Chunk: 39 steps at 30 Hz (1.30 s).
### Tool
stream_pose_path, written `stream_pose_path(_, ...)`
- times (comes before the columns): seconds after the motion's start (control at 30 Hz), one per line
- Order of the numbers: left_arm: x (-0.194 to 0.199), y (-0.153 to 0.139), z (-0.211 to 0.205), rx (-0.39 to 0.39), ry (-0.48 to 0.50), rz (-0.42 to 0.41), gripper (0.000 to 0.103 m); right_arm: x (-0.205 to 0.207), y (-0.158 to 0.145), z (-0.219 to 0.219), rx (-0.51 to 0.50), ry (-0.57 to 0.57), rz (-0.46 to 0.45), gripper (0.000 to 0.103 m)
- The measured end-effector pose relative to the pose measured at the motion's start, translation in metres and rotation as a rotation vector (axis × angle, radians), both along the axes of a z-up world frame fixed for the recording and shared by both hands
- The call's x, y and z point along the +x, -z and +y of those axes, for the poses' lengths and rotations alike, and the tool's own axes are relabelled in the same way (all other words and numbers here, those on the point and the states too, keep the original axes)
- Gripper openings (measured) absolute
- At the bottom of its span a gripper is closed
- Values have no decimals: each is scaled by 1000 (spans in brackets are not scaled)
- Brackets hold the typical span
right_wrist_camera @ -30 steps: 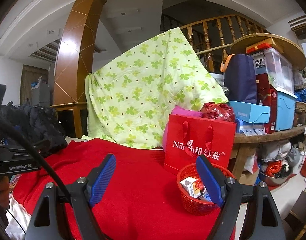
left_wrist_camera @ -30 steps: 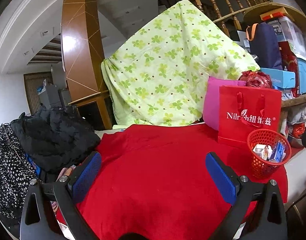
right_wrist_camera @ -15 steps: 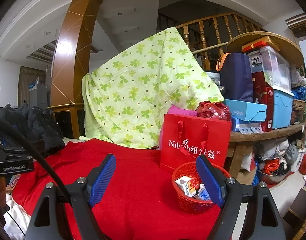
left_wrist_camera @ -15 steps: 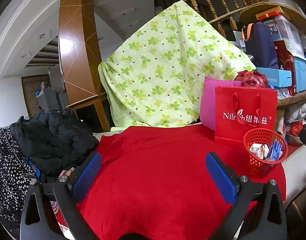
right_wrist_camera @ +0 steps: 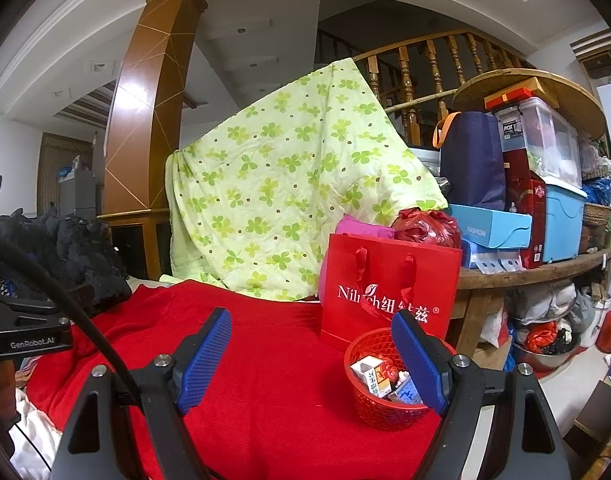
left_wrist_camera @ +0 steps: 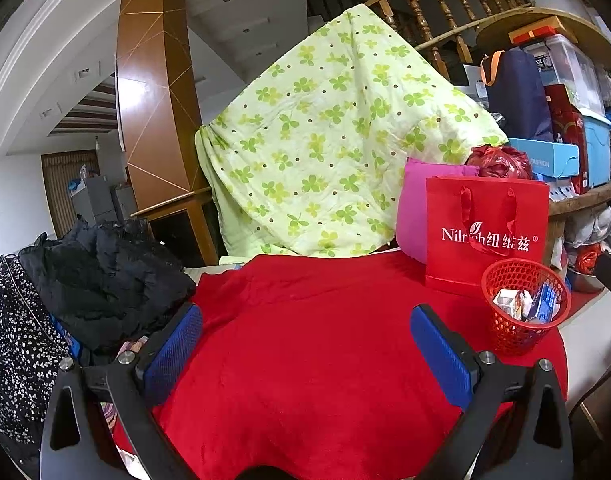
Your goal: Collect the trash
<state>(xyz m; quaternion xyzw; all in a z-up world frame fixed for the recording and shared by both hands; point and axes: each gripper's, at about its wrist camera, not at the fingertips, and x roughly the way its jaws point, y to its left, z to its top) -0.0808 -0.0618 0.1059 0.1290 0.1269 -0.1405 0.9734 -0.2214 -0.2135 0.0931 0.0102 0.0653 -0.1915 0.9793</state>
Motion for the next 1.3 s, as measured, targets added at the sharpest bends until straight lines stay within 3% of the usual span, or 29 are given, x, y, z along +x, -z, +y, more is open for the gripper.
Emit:
stream_pose_path(0.53, 4, 8, 8, -13, -13, 18, 103, 10, -3, 22, -17, -23, 29, 85)
stream_pose_path(1.3, 2, 13, 0, 17, 1, 26, 103, 11, 6, 8, 14, -14, 34, 85)
